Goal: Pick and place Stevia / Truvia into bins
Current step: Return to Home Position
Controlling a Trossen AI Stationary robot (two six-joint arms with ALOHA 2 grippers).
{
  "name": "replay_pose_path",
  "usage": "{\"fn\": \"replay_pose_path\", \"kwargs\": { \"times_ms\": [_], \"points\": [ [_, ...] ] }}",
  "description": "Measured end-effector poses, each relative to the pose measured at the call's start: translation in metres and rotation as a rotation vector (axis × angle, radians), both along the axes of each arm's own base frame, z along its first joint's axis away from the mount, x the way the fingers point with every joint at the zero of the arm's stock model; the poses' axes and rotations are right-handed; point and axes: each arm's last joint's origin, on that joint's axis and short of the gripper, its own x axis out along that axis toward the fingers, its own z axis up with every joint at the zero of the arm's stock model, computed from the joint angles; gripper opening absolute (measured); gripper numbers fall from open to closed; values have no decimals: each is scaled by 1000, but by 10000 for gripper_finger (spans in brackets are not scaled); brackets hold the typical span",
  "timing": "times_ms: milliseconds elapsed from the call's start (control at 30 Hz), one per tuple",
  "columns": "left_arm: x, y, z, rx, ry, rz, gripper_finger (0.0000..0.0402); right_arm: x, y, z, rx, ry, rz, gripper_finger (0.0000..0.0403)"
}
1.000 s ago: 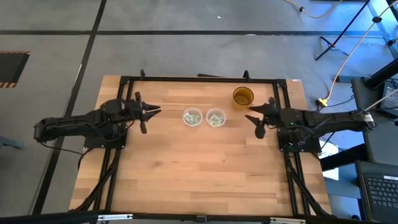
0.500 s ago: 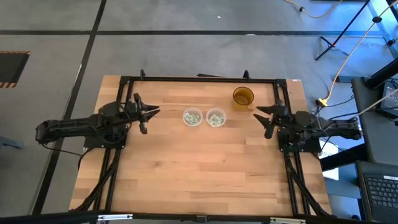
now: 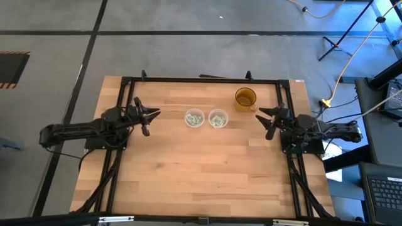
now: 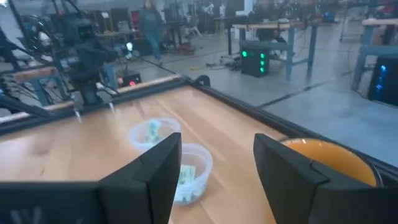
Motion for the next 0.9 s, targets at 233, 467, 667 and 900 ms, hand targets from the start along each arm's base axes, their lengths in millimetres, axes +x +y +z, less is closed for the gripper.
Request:
{"fn": "replay_pose_path", "kwargs": {
  "times_ms": [233,467,667,900],
  "points": [
    [-7,-1,2,26,-26,26,63,1,0,-9,11,41,-10,204],
    [-11,2,0,17,-10,171,63,1,0,-12,-34,98,-6,204],
    [-11,3,0,29,-2,213,63,1,0,-13,-89,145,3,204],
    [-11,3,0,30,-2,205,63,1,0,-13,-148,176,12,204]
  ]
}}
